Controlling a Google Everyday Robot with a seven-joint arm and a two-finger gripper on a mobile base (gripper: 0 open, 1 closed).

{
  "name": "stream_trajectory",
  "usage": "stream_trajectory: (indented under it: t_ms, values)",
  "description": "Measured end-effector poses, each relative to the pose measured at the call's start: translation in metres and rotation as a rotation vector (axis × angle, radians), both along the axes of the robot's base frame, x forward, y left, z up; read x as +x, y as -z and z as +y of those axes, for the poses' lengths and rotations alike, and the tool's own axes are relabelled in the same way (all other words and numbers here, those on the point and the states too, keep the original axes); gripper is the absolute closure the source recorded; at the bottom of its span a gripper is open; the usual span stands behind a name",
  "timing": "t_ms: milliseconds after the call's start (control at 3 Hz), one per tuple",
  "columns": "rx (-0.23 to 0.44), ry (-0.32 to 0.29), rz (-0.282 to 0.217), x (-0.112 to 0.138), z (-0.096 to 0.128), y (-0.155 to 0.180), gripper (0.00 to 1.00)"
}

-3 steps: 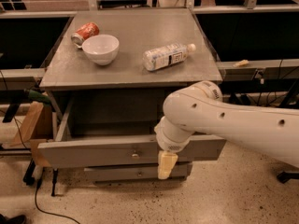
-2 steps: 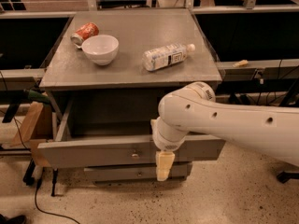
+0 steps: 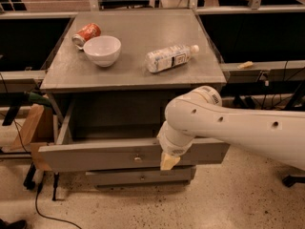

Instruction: Open top drawer

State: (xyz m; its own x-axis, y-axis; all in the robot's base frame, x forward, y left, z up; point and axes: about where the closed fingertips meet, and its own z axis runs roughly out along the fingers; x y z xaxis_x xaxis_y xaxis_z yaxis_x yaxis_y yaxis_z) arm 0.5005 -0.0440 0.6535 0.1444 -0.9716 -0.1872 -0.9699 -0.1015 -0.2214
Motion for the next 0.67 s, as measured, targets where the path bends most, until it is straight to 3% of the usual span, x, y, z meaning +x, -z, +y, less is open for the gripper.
stream_trajectory:
  t_ms: [667]
  values:
    - [-0.016, 0.069, -0.004, -0.006, -0.046, -0.005, 0.85]
